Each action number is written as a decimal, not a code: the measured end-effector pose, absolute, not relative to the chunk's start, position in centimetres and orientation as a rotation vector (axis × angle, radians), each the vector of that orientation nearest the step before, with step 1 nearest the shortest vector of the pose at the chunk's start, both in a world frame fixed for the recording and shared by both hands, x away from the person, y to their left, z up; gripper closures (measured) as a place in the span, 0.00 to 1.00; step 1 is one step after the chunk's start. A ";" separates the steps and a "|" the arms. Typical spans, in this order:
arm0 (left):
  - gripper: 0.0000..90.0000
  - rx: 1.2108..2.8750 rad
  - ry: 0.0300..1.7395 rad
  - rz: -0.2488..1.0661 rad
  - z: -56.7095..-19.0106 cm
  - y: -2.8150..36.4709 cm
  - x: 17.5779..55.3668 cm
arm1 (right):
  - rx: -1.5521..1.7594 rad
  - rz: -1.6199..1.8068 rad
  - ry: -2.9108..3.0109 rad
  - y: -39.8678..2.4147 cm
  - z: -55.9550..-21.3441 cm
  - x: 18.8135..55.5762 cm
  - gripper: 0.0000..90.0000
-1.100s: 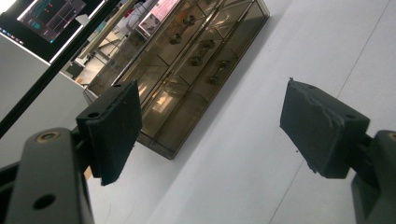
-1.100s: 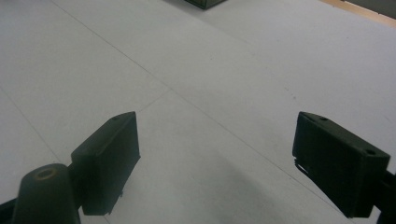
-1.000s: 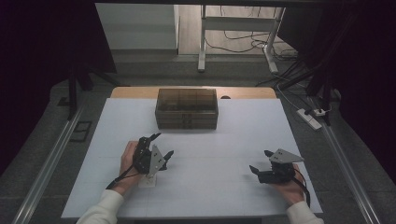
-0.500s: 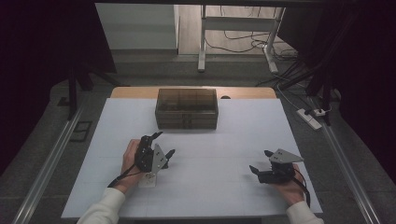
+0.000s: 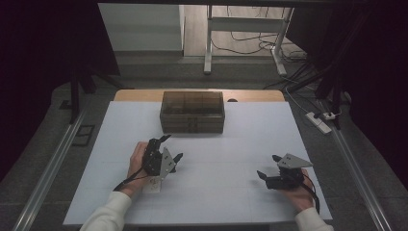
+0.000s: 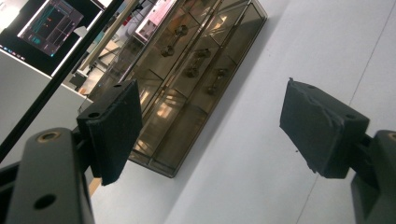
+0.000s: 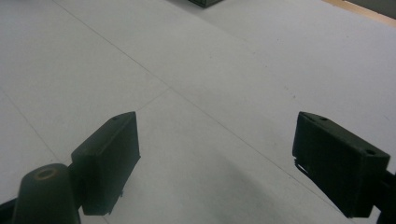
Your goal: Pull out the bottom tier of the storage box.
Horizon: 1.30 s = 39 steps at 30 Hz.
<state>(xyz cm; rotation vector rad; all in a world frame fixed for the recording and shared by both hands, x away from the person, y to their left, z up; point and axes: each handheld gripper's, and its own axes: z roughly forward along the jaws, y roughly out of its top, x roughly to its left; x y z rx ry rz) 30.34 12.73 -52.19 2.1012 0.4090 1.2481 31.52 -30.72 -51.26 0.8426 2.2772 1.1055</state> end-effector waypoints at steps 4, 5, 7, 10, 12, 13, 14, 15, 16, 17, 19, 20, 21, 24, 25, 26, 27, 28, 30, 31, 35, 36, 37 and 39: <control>0.23 2.103 0.395 1.256 -52.2 12.6 30.5 | 0.843 1.105 2.277 -30.7 -51.3 31.5 0.16; 0.23 2.107 0.392 1.256 -52.2 12.5 30.5 | 0.843 1.106 2.277 -30.7 -51.3 31.5 0.16; 0.23 2.108 0.389 1.260 -52.3 12.4 30.6 | 0.844 1.105 2.277 -30.7 -51.3 31.5 0.16; 0.23 2.111 0.381 1.261 -52.4 12.3 30.7 | 0.844 1.105 2.278 -30.7 -51.3 31.5 0.16; 0.23 2.116 0.377 1.261 -52.5 12.3 30.8 | 0.843 1.105 2.278 -30.7 -51.3 31.5 0.16; 0.23 2.115 0.374 1.263 -52.5 12.3 30.8 | 0.843 1.105 2.278 -30.7 -51.3 31.5 0.16; 0.23 2.121 0.372 1.264 -52.6 12.2 30.9 | 0.843 1.105 2.278 -30.7 -51.3 31.5 0.16; 0.23 2.119 0.371 1.263 -52.6 12.2 30.9 | 0.844 1.105 2.278 -30.7 -51.3 31.5 0.16; 0.23 2.122 0.366 1.266 -52.7 12.2 31.0 | 0.843 1.105 2.278 -30.7 -51.3 31.5 0.16; 0.23 2.125 0.366 1.266 -52.7 12.2 31.0 | 0.843 1.105 2.278 -30.7 -51.3 31.5 0.16; 0.23 2.121 0.364 1.267 -52.8 12.1 31.1 | 0.843 1.104 2.278 -30.7 -51.3 31.5 0.16; 0.23 2.120 0.360 1.269 -52.8 12.1 31.2 | 0.843 1.104 2.279 -30.7 -51.3 31.5 0.16; 0.23 2.125 0.361 1.270 -52.9 12.1 31.2 | 0.843 1.107 2.280 -30.7 -51.3 31.5 0.16; 0.23 2.128 0.354 1.272 -53.0 12.2 31.4 | 0.844 1.108 2.279 -30.7 -51.3 31.6 0.16; 0.23 2.128 0.350 1.277 -53.1 12.2 31.4 | 0.843 1.108 2.280 -30.7 -51.3 31.6 0.16; 0.23 2.131 0.349 1.280 -53.1 12.2 31.5 | 0.843 1.108 2.280 -30.7 -51.3 31.5 0.16; 0.23 2.127 0.352 1.279 -53.2 12.2 31.6 | 0.842 1.107 2.281 -30.7 -51.3 31.5 0.16; 0.23 2.135 0.351 1.281 -53.1 12.2 31.7 | 0.841 1.105 2.280 -30.7 -51.3 31.5 0.16; 0.23 2.135 0.349 1.287 -53.1 12.3 31.8 | 0.840 1.105 2.280 -30.6 -51.3 31.5 0.16; 0.23 2.131 0.346 1.286 -53.0 12.2 31.8 | 0.842 1.105 2.280 -30.7 -51.3 31.5 0.16; 0.23 2.135 0.334 1.290 -53.2 12.0 32.0 | 0.842 1.106 2.282 -30.7 -51.3 31.6 0.16; 0.23 2.137 0.330 1.289 -53.2 12.0 32.1 | 0.841 1.106 2.283 -30.6 -51.3 31.5 0.16; 0.23 2.139 0.328 1.287 -53.3 11.9 32.1 | 0.840 1.104 2.283 -30.6 -51.3 31.5 0.16; 0.23 2.143 0.322 1.289 -53.3 11.9 32.2 | 0.841 1.105 2.283 -30.7 -51.3 31.5 0.16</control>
